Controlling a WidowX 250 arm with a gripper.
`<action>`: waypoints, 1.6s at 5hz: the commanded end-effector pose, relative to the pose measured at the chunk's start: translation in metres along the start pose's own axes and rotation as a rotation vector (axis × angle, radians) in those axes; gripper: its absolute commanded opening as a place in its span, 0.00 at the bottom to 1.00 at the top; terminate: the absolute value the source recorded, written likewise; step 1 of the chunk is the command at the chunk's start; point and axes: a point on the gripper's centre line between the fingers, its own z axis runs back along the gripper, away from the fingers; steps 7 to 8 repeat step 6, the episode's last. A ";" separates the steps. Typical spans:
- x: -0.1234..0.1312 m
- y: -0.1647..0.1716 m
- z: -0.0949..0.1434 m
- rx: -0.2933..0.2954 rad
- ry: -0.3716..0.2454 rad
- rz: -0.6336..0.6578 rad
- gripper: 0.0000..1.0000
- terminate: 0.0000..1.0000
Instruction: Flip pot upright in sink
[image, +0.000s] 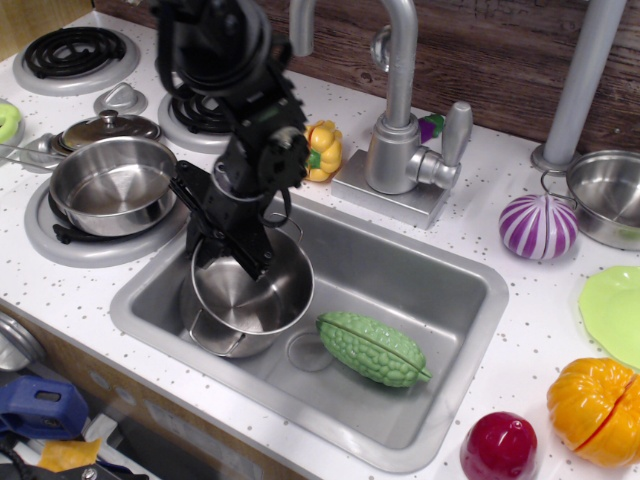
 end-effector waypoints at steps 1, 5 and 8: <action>0.005 0.018 0.008 0.000 -0.065 -0.008 1.00 0.00; 0.005 0.018 0.008 0.000 -0.065 -0.008 1.00 0.00; 0.005 0.018 0.008 0.000 -0.065 -0.008 1.00 1.00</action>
